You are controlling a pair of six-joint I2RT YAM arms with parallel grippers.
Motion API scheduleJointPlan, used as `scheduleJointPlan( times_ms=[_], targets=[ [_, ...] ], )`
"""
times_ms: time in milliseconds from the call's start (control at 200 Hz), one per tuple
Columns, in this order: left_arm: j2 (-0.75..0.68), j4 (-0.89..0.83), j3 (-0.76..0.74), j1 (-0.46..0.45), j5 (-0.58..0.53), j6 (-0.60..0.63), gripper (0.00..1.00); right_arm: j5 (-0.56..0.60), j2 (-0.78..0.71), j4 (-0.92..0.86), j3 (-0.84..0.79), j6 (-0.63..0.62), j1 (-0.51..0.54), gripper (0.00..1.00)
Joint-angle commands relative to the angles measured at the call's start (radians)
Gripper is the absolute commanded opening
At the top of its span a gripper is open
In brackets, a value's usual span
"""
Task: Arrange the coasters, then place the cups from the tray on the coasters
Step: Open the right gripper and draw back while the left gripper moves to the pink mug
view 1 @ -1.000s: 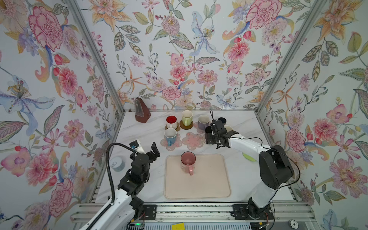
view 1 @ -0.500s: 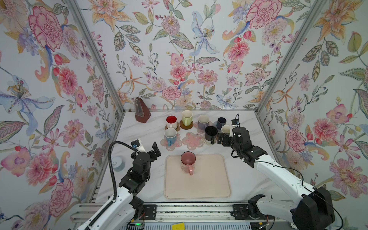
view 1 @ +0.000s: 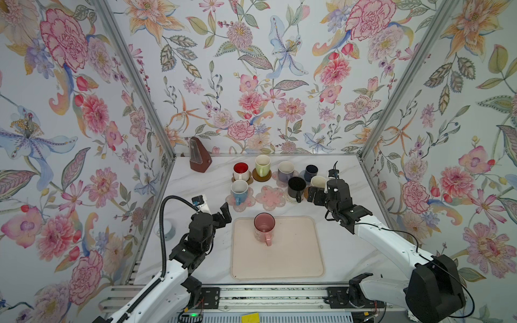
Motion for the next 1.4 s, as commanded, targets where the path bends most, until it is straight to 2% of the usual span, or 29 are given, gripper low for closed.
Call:
scheduleJointPlan(
  times_ms=[0,185,330,450,600,756,1061,1231,1396],
  targets=[
    [-0.007,-0.082,0.047,0.005,0.149,-0.038,0.98,0.017,-0.006,0.009,0.03,0.026,-0.003,0.99],
    [-0.016,-0.229,0.1,-0.057,0.182,-0.086,0.98,0.046,-0.028,-0.002,0.009,0.036,-0.005,0.99],
    [0.008,-0.36,0.172,-0.166,0.157,-0.126,0.98,0.056,-0.041,-0.01,-0.001,0.045,-0.004,0.99],
    [0.034,-0.401,0.205,-0.261,0.159,-0.176,0.97,0.057,-0.049,-0.009,-0.009,0.048,-0.005,0.99],
    [0.044,-0.437,0.22,-0.31,0.245,-0.23,0.97,0.057,-0.056,-0.009,-0.014,0.047,-0.004,0.99],
    [0.077,-0.498,0.268,-0.389,0.249,-0.253,0.97,0.056,-0.052,-0.006,-0.015,0.047,-0.005,0.99],
    [0.267,-0.521,0.385,-0.553,0.217,-0.294,0.96,0.052,-0.061,-0.007,-0.025,0.057,-0.005,0.99],
    [0.384,-0.557,0.448,-0.611,0.205,-0.305,0.95,0.051,-0.069,-0.011,-0.03,0.06,-0.005,0.99],
    [0.444,-0.552,0.453,-0.626,0.208,-0.319,0.94,0.049,-0.068,-0.006,-0.041,0.06,-0.005,0.99]
  ],
)
